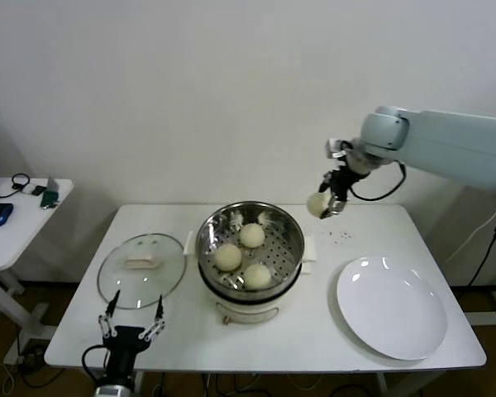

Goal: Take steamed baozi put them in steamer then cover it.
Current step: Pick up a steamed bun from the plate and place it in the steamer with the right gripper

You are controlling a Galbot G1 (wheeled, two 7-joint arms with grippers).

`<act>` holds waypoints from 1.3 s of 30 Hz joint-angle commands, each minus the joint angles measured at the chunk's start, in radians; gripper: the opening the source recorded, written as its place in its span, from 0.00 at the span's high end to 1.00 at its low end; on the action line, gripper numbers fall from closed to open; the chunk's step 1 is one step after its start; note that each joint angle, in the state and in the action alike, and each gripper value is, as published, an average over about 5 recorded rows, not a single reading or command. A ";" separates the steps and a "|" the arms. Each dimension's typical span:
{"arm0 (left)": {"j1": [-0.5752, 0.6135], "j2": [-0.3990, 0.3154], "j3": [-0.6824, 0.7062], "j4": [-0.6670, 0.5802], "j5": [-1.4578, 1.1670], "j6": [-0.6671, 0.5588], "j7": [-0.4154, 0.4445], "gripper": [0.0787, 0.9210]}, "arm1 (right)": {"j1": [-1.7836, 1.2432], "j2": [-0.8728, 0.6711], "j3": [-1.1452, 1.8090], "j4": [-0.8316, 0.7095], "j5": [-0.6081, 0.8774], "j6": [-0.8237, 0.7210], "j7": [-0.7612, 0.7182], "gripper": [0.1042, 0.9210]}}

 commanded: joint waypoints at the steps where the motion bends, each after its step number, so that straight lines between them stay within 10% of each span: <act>1: 0.004 0.010 -0.004 0.000 -0.013 -0.006 0.000 0.12 | 0.035 0.173 -0.057 0.081 0.151 -0.072 0.059 0.24; 39: 0.025 0.017 -0.025 0.006 -0.024 -0.014 0.000 0.12 | -0.150 0.232 -0.005 0.010 0.029 -0.094 0.072 0.12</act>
